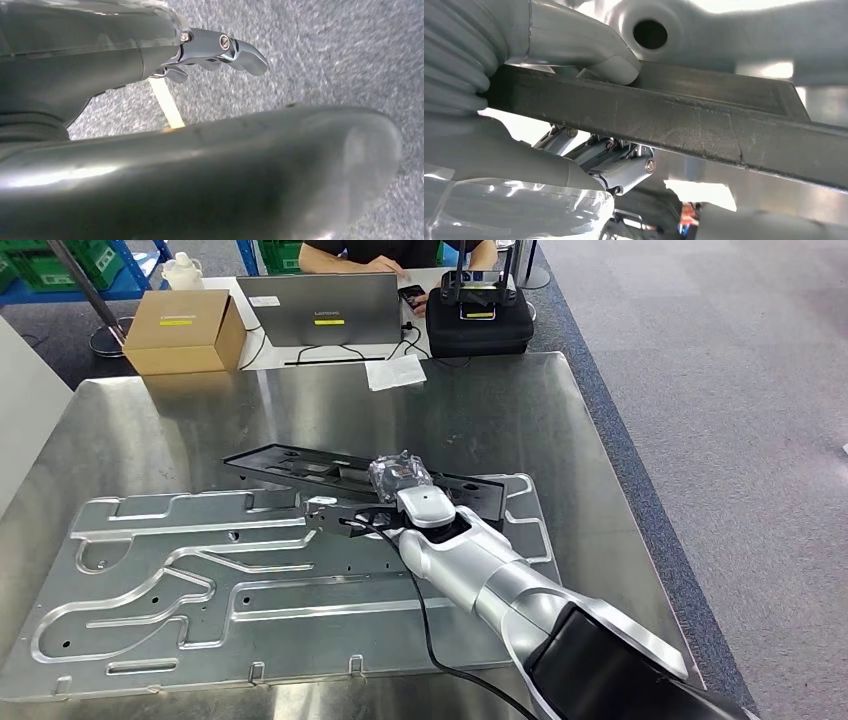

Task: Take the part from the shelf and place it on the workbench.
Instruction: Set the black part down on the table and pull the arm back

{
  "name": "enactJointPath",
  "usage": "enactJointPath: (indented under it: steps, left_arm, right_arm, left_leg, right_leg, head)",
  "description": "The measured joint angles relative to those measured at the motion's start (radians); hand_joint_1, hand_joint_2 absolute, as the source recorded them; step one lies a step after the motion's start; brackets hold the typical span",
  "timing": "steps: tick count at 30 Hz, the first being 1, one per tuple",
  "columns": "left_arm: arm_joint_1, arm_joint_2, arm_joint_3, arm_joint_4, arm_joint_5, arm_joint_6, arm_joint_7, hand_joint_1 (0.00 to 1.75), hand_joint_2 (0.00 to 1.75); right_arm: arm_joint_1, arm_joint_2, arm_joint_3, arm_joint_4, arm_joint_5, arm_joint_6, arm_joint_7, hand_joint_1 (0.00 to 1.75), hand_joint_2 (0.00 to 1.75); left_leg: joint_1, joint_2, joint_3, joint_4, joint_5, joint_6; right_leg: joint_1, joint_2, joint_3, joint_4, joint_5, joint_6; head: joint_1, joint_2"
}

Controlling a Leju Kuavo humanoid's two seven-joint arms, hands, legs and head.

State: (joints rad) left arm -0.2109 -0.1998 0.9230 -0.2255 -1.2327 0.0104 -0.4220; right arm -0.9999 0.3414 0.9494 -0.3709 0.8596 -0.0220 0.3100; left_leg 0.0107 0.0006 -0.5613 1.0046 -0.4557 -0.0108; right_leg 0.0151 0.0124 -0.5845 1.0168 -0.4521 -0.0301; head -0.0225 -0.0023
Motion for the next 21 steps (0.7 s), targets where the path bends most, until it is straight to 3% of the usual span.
enactJointPath:
  steps: [4, 8, 13, 21]
  left_arm:
    - [0.000, -0.004, -0.024, 0.000, -0.002, 0.050, -0.049, 0.00, 0.00]
    - [0.000, -0.006, -0.042, 0.000, 0.013, 0.035, -0.089, 0.00, 0.00]
    - [0.000, -0.006, -0.053, 0.000, 0.038, -0.010, -0.094, 0.00, 0.00]
    - [-0.001, -0.006, -0.067, 0.000, 0.046, 0.001, -0.055, 0.00, 0.00]
  right_arm:
    - [0.010, -0.004, -0.022, 0.009, 0.019, -0.009, -0.006, 1.75, 1.75]
    - [0.011, -0.007, -0.043, 0.014, 0.038, -0.010, -0.017, 1.75, 1.75]
    - [0.011, -0.008, -0.063, 0.018, 0.059, -0.005, -0.018, 1.75, 1.75]
    - [0.011, -0.012, -0.088, 0.018, 0.084, 0.002, -0.022, 1.75, 1.75]
  left_leg:
    - [0.000, 0.000, 0.000, 0.000, 0.000, 0.000]
    - [0.000, 0.000, 0.000, 0.000, 0.000, 0.000]
    - [0.000, 0.000, 0.000, 0.000, 0.000, 0.000]
    - [0.000, 0.000, 0.000, 0.000, 0.000, 0.000]
  right_leg:
    - [0.000, 0.000, 0.000, 0.000, 0.000, 0.000]
    - [0.000, 0.000, 0.000, 0.000, 0.000, 0.000]
    - [0.000, 0.000, 0.001, 0.000, 0.000, 0.000]
    - [0.000, 0.000, 0.001, 0.000, 0.000, 0.000]
  head:
    - [0.000, 0.000]
    - [0.000, 0.000]
    - [0.000, 0.000]
    - [0.000, 0.000]
